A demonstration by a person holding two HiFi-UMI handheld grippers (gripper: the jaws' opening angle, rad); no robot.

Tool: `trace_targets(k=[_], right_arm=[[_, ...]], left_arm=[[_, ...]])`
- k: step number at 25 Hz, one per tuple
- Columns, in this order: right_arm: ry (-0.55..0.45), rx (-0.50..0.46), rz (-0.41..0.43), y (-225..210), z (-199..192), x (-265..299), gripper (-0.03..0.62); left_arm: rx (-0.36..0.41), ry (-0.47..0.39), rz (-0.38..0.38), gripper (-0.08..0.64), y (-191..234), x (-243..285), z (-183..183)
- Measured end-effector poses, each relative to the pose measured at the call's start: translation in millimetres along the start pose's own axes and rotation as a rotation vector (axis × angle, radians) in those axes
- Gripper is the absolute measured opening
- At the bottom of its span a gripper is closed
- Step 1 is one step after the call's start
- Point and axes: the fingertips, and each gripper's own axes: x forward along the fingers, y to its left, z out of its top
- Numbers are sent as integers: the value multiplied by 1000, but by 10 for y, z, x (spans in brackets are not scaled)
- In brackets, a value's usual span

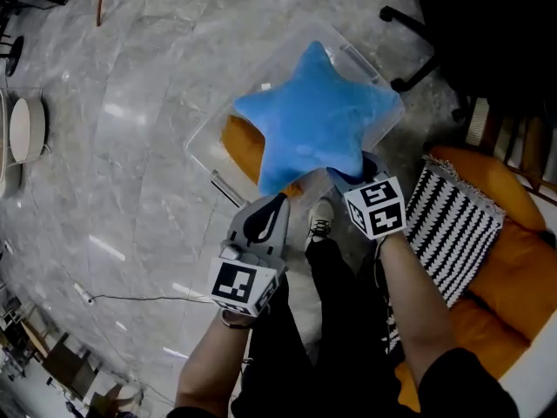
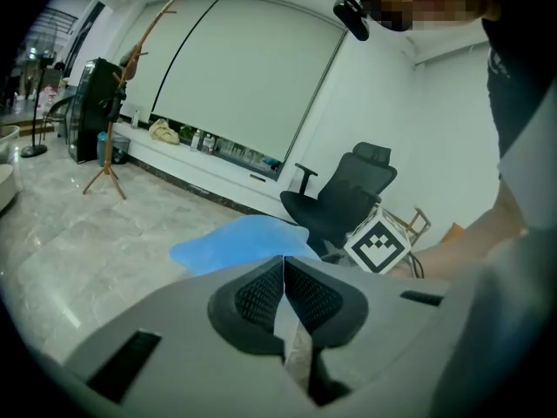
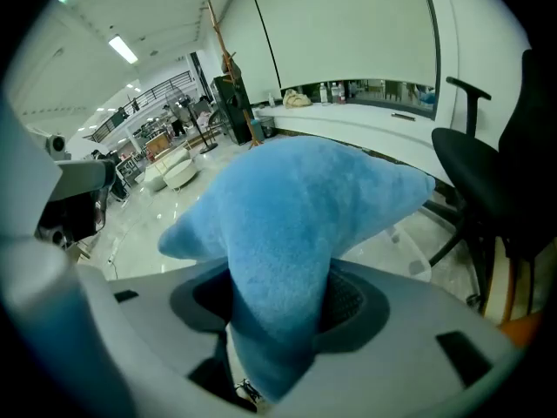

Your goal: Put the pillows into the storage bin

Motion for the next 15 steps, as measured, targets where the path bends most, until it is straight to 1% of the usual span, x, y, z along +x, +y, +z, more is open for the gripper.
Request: trace_targets(k=[4,8,9,10,11,12,15], right_arm=[[36,14,10,-63,-203,428,249],[52,29,12,-106,-343,717,255],[49,34,6,-123,-351,776,270],[40,41,-7,-149,-350,826,313],[27,47,-27,-177,-336,861,372],[12,46,-46,-198,-310,876,405],[-20,22,-65,-184,-210,836,457]], left_arm=[[-39,29,6,8,121,136,-331],[-53,42,12,8,244,204,-516],[-55,45,14,8,282,215,-541],[-57,47,16,8,320,224,-555],[-59,49,19,8,353,228,-558],[-61,50,22,8,380,227,-548],[-58,42,25,8,413,212,-457]])
